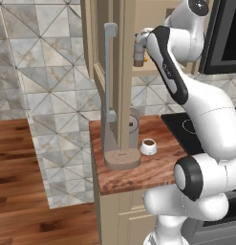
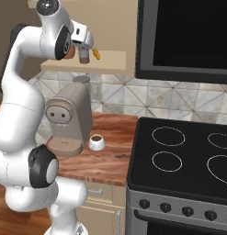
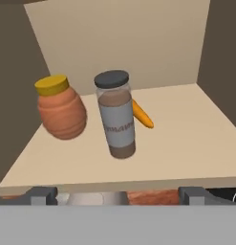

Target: Pick the cinnamon and honey bottle from the cabinet and place them next to the mug.

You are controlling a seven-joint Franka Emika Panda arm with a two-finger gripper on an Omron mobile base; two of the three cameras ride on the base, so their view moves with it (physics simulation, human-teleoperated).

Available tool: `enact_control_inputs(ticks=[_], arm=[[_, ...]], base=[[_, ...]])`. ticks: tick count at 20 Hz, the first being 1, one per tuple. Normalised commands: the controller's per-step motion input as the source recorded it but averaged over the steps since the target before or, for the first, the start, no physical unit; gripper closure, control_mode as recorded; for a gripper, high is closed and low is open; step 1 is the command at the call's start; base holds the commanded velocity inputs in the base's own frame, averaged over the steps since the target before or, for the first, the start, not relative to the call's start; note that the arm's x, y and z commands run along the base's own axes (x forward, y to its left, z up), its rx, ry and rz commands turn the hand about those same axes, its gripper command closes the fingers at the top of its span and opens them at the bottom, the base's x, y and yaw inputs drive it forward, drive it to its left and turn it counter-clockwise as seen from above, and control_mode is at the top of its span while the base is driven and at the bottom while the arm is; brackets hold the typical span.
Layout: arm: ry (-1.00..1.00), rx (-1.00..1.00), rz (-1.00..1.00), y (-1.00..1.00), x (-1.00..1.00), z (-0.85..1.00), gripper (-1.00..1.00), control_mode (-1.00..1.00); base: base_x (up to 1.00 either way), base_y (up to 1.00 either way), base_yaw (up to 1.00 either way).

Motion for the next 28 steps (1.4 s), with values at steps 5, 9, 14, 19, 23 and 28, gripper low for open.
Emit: enact_control_inputs(ticks=[5,9,14,19,23,28], arm=[[0.0,-0.03,0.0,0.0,0.53,0.0,-1.0,-1.0],[0.0,0.0,0.0,0.0,0.39,0.0,-1.0,-1.0],[0.0,0.0,0.0,0.0,0.18,0.0,-1.0,-1.0],[0.0,0.0,0.0,0.05,0.0,-0.01,-1.0,-1.0],[0.0,0.0,0.0,0.09,0.0,-0.08,-1.0,-1.0],[-0.01,-0.02,0.0,0.07,0.04,-0.11,-1.0,-1.0]], base=[[0.0,0.0,0.0],[0.0,0.0,0.0],[0.0,0.0,0.0],[0.0,0.0,0.0],[0.0,0.0,0.0],[0.0,0.0,0.0]])
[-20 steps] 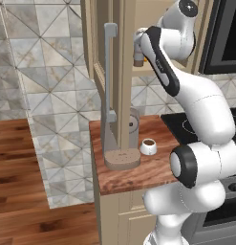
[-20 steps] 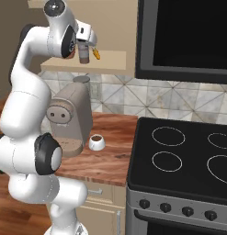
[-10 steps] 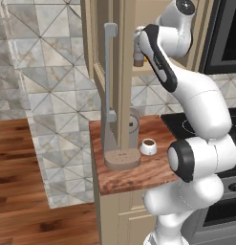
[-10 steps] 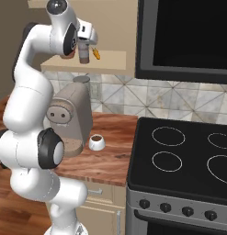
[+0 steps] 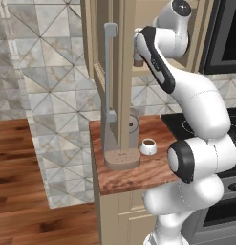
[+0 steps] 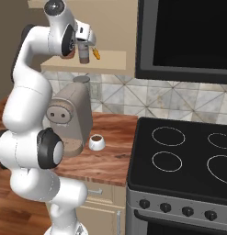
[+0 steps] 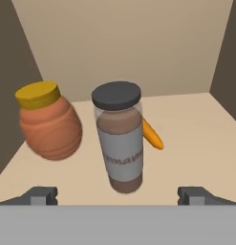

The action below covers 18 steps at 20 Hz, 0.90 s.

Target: Pick the cinnamon and honey bottle from the cabinet and place them next to the mug.

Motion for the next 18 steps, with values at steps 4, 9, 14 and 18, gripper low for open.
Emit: enact_control_inputs(ticks=[4,9,14,18], arm=[[-0.01,-0.03,0.0,0.0,0.16,-0.07,-1.0,-1.0],[0.0,-0.02,0.0,0.0,0.19,-0.04,-1.0,-1.0],[0.0,-0.01,0.0,0.0,0.23,-0.01,-1.0,-1.0],[0.0,0.0,0.0,0.0,0.25,0.0,-1.0,-1.0]], base=[[0.0,0.0,0.0],[0.0,0.0,0.0],[0.0,0.0,0.0],[0.0,0.0,0.0]])
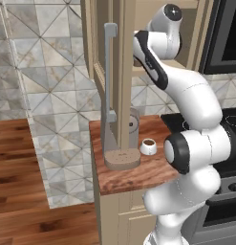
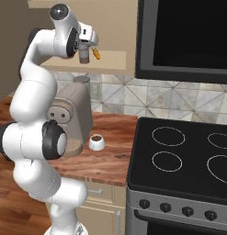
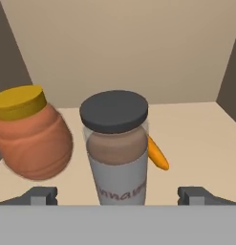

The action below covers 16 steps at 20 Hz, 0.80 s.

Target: Pick the cinnamon and honey bottle from the cabinet and place them next to the mug.

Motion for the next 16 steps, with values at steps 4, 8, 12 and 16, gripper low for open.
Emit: enact_control_inputs(ticks=[4,8,12,16], arm=[[0.0,0.0,0.0,0.0,0.3,0.0,-1.0,-1.0],[0.0,0.0,0.0,0.0,0.17,0.0,-1.0,-1.0],[0.0,0.0,0.0,0.0,0.1,0.0,-1.0,-1.0],[0.0,0.0,0.0,0.0,0.11,0.0,-1.0,-1.0]], base=[[0.0,0.0,0.0],[0.0,0.0,0.0],[0.0,0.0,0.0],[0.0,0.0,0.0]])
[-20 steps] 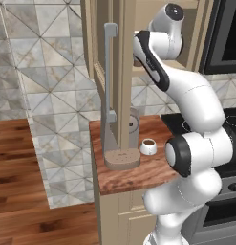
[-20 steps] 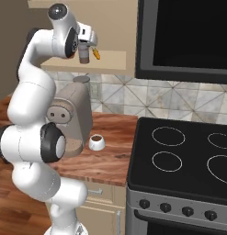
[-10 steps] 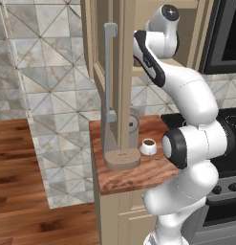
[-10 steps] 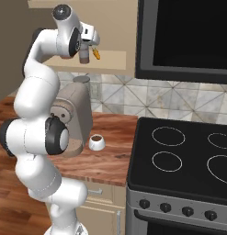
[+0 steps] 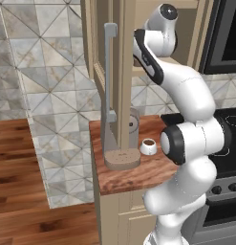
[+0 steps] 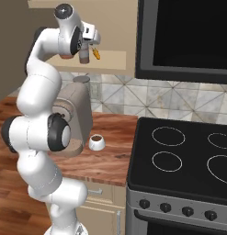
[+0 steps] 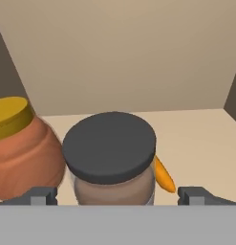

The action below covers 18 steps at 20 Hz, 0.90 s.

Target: Pick the cinnamon and honey bottle from the cabinet and place them next to the mug.

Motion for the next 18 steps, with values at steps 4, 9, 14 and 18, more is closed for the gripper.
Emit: enact_control_inputs(ticks=[4,9,14,18], arm=[[0.0,0.0,0.0,0.0,0.13,-0.02,-1.0,-1.0],[0.0,0.0,0.0,0.0,0.07,-0.01,-1.0,-1.0],[0.0,0.0,0.0,0.0,0.0,0.0,-1.0,-1.0],[0.0,0.0,0.0,0.0,0.0,0.0,1.0,-1.0]], base=[[0.0,0.0,0.0],[0.0,0.0,0.0],[0.0,0.0,0.0],[0.0,0.0,0.0]])
